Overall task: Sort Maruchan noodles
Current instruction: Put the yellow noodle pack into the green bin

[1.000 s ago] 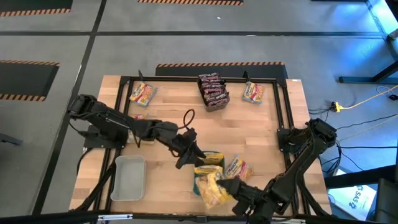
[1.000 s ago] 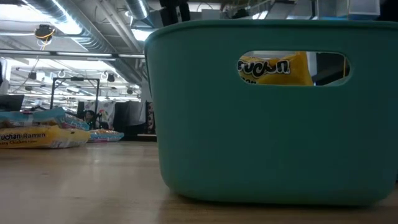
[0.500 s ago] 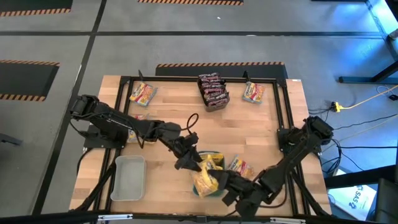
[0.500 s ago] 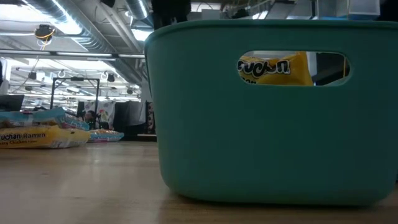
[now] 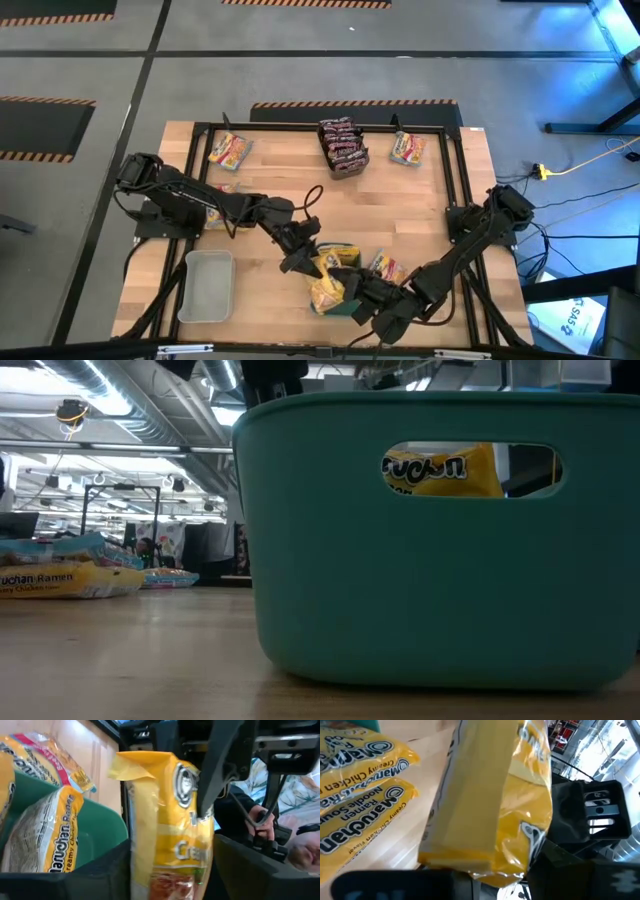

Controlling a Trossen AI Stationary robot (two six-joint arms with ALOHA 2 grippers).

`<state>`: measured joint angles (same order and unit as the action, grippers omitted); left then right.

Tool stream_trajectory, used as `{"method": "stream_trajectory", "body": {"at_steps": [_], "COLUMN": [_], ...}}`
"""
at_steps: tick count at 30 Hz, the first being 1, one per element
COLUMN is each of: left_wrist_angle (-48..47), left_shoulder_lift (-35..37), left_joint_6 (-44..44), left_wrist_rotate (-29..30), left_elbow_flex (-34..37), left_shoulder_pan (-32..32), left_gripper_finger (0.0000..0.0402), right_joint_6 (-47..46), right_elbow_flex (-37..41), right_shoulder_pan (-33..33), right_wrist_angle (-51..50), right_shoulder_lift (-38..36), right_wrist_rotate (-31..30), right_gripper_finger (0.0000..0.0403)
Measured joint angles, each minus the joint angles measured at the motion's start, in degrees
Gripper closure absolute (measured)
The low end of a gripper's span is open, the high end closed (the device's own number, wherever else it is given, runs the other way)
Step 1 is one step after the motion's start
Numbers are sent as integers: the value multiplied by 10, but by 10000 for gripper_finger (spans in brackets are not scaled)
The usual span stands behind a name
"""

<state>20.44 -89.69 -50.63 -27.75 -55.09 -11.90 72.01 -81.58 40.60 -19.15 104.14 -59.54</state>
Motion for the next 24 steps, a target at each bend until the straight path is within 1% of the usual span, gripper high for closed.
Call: {"method": "stream_trajectory", "body": {"at_steps": [4,7,10,12,14,18,24], "left_wrist_angle": [-3,-1,4,8,9,34,39], "left_shoulder_lift": [-1,0,0,0,0,4,6], "left_joint_6": [4,9,11,13,16,19,19], "left_wrist_rotate": [-5,-8,-13,-14,-18,-24,-33], "left_elbow_flex": [0,0,0,0,0,0,0], "left_shoulder_pan": [0,0,0,2,3,9,27], "left_gripper_finger": [216,240,249,249,250,253,265], "right_joint_6": [1,5,-20,-34,-52,-104,-166], "right_elbow_flex": [-1,0,0,0,0,0,0], "right_shoulder_pan": [0,0,8,11,20,36,55], "right_wrist_angle": [4,13,26,37,45,61,56], "right_shoulder_lift": [0,0,0,0,0,0,0], "right_wrist_rotate": [10,12,11,13,27,23,-62], "right_gripper_finger": [310,310,308,300,283,232,163]}}
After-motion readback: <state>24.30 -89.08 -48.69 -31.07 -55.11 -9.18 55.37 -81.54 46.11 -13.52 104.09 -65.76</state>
